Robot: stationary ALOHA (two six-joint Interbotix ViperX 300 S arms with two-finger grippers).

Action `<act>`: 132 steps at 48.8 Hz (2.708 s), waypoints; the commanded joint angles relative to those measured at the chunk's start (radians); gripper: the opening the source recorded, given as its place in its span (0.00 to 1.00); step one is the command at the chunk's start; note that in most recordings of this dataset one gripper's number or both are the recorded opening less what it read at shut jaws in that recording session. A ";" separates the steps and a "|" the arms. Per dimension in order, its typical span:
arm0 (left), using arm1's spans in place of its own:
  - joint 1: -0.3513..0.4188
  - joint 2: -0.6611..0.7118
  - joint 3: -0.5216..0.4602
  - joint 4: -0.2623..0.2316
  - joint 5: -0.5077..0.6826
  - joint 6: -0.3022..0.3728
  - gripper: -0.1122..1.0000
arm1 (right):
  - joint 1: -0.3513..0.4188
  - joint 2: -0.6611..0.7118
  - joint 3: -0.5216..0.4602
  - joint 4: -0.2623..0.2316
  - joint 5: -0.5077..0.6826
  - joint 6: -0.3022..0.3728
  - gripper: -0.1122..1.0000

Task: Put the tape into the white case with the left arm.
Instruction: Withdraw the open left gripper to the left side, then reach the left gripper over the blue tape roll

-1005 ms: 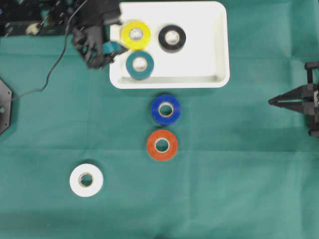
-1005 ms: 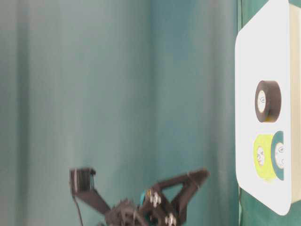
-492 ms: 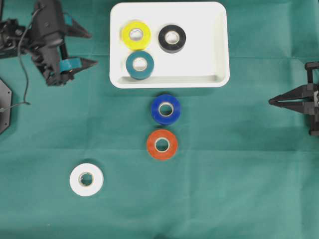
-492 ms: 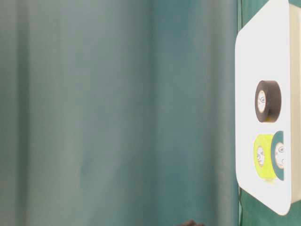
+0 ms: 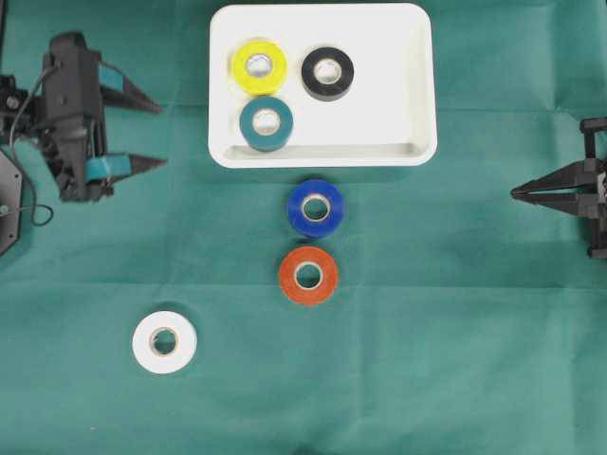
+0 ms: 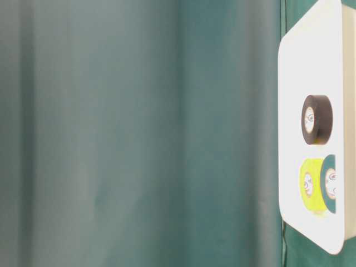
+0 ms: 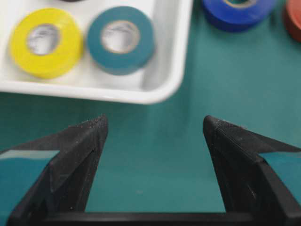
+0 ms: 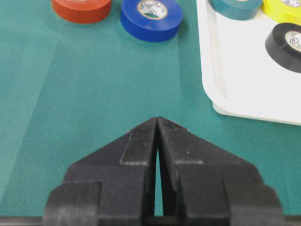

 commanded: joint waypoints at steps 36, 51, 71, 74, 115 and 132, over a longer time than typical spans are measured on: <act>-0.146 -0.293 0.143 -0.003 0.138 -0.083 0.81 | -0.002 0.005 -0.011 0.000 -0.011 0.000 0.02; -0.152 -0.267 0.137 -0.003 0.138 -0.084 0.81 | -0.002 0.005 -0.011 0.000 -0.011 0.000 0.02; -0.167 -0.186 0.106 -0.003 0.132 -0.083 0.81 | -0.002 0.005 -0.011 0.000 -0.012 0.000 0.02; -0.170 -0.170 0.098 -0.003 0.129 -0.083 0.81 | -0.002 0.005 -0.011 0.000 -0.011 0.002 0.02; -0.221 0.176 -0.121 -0.003 0.064 -0.110 0.80 | -0.002 0.005 -0.011 -0.002 -0.011 0.000 0.02; -0.222 0.423 -0.321 -0.003 0.104 -0.213 0.80 | -0.002 0.005 -0.011 0.000 -0.011 0.002 0.02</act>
